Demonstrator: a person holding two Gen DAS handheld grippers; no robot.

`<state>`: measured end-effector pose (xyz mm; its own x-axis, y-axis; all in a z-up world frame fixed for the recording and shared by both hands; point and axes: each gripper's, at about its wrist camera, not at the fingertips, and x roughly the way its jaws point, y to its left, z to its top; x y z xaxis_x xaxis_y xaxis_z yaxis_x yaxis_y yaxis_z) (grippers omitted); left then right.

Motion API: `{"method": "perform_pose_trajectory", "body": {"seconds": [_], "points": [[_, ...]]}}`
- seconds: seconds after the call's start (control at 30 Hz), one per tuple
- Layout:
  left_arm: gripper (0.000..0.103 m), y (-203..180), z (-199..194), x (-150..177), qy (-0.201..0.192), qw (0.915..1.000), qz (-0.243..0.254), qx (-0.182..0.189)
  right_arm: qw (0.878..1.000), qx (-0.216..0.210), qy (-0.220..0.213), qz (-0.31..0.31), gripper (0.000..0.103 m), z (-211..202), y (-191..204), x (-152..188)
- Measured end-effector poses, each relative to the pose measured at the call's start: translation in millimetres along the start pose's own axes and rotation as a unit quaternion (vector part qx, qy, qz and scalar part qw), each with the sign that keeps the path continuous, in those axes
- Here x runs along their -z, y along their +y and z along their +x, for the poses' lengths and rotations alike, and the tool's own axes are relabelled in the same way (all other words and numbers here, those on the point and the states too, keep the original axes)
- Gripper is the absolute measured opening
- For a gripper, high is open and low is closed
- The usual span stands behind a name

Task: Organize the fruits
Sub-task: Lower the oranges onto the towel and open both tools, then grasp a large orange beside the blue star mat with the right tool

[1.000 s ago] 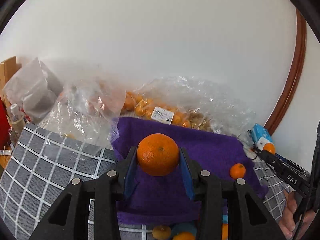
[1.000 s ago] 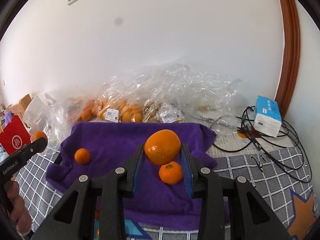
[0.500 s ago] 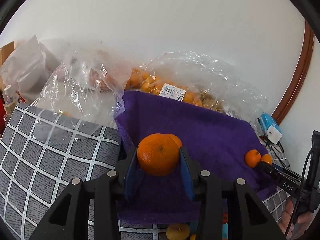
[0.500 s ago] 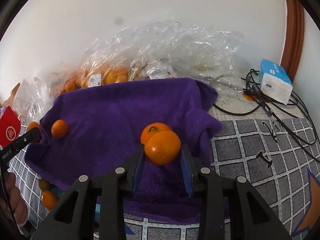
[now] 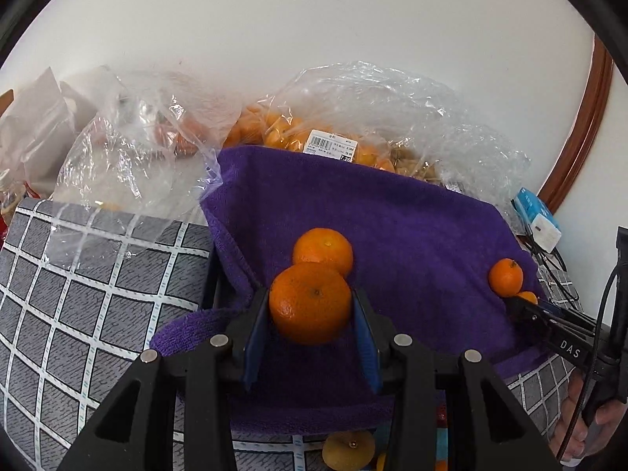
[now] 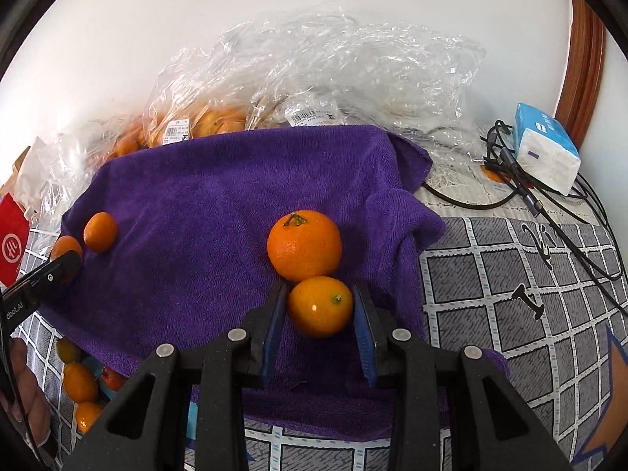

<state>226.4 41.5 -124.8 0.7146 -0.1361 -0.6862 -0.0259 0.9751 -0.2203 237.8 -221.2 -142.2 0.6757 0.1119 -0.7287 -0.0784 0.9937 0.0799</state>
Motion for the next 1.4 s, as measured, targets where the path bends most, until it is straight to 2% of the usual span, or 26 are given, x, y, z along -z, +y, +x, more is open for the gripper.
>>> {"method": "perform_pose_trajectory", "body": {"seconds": [0.13, 0.23, 0.5, 0.77, 0.93, 1.03, 1.17, 1.4], "points": [[0.039, 0, 1, 0, 0.001, 1.0000, 0.007, -0.005, 1.000, -0.003, -0.009, -0.001, 0.037, -6, 1, -2], [0.039, -3, 3, 1, 0.003, 0.9998, 0.015, -0.013, 1.000, -0.005, -0.026, -0.003, 0.049, -11, 3, -3], [0.039, -5, 5, 1, 0.006, 0.9996, 0.021, -0.017, 0.999, -0.006, -0.047, -0.002, 0.052, -19, 4, -5], [0.039, -5, 4, 1, 0.004, 0.9998, 0.017, -0.013, 0.998, -0.003, -0.068, -0.004, 0.060, -28, 8, -4], [0.040, -2, -2, -1, 0.005, 1.0000, 0.003, -0.002, 0.997, -0.003, -0.075, -0.010, 0.060, -31, 14, -4], [0.045, 0, -9, -2, -0.005, 1.0000, -0.002, 0.004, 0.997, 0.006, -0.074, -0.008, 0.060, -38, 17, -8], [0.046, -3, -17, -3, -0.022, 0.9997, 0.001, 0.005, 0.998, 0.019, -0.063, -0.001, 0.060, -52, 19, -11], [0.047, -10, -35, -7, -0.052, 0.9985, 0.014, 0.005, 0.999, 0.008, -0.043, 0.014, 0.060, -82, 18, 11]]}}
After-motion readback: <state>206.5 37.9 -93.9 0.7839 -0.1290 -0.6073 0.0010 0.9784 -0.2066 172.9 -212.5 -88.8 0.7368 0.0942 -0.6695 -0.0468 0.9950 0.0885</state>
